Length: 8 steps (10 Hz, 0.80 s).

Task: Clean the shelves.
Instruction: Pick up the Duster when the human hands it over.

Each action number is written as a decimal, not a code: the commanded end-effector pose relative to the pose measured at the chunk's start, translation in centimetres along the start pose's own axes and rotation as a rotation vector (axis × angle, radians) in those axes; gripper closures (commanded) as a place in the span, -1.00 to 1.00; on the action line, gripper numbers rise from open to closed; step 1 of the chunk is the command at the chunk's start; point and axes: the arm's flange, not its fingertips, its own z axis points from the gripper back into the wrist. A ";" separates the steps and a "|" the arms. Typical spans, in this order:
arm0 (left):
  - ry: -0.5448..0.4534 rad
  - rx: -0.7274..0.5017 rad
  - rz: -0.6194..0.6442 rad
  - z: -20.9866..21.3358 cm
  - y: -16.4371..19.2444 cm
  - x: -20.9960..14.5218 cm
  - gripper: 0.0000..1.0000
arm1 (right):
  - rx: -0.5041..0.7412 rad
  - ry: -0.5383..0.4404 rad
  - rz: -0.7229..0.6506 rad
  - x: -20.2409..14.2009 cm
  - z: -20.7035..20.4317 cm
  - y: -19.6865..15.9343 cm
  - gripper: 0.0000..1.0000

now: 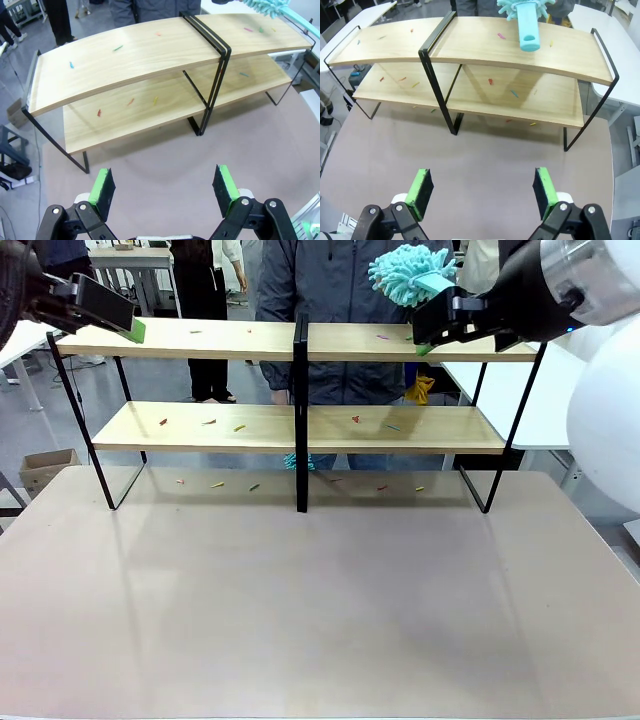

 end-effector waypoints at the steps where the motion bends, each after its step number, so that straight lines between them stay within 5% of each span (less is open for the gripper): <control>1: -0.006 -0.011 0.005 0.0 0.2 0.0 -1.00 | 0.024 0.001 0.036 -1.0 0.5 -0.5 -1.00; 8: -0.006 -0.011 0.005 0.0 0.2 0.0 -1.00 | 0.018 -0.006 0.023 -1.4 0.8 0.3 -1.00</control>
